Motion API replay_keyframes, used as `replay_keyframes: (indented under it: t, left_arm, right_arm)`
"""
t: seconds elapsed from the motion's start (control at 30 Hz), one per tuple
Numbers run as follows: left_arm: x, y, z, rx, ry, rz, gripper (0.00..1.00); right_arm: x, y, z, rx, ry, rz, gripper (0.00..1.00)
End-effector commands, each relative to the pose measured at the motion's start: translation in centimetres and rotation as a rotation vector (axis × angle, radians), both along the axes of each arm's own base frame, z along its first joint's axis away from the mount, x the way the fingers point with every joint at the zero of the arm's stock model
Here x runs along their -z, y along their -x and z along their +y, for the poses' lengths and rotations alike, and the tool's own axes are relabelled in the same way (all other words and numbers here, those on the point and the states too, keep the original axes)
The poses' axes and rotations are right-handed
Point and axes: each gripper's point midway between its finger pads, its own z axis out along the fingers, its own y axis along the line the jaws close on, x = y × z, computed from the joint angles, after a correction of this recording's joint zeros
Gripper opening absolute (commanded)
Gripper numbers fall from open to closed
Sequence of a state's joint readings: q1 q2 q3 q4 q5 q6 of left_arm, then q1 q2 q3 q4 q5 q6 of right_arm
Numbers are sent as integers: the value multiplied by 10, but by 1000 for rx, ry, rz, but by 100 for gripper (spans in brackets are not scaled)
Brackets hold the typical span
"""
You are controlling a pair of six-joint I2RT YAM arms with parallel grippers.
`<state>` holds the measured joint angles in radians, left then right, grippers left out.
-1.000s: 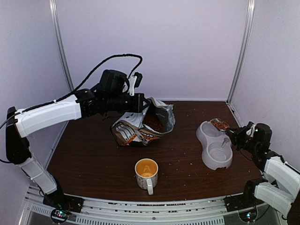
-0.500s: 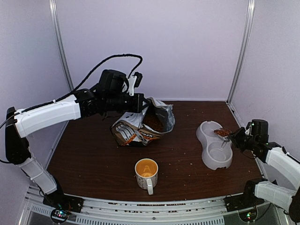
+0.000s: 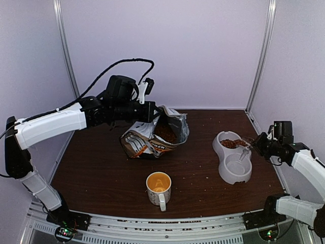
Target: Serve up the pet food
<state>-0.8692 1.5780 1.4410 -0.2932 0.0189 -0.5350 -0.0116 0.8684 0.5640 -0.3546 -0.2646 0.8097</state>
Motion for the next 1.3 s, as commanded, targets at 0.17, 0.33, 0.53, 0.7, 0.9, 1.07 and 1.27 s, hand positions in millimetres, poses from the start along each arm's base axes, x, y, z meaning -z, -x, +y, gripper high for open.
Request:
replay_keyframes:
  t: [0.17, 0.33, 0.53, 0.7, 0.9, 1.07, 1.27]
  left_arm:
    - [-56, 3, 3, 18, 121, -126, 0]
    - [-56, 3, 2, 26, 121, -127, 0]
    - [-55, 4, 2, 32, 117, -130, 0]
    - [-54, 4, 4, 27, 112, -131, 0]
    - [-54, 6, 3, 38, 112, -131, 0]
    - [-57, 8, 0, 61, 112, -150, 0]
    - [-58, 9, 0, 75, 94, -159, 0]
  right_arm:
    - [-19, -9, 0, -66, 112, 18, 0]
    - [-26, -12, 6, -123, 245, 70, 0]
    - [-35, -15, 7, -157, 524, 153, 0]
    - [-42, -18, 5, -166, 690, 219, 0]
    - [-94, -18, 40, -278, 647, 16, 0]
    - [-156, 6, 130, -625, 335, -307, 0]
    - [-221, 71, 218, -973, 57, -604, 0]
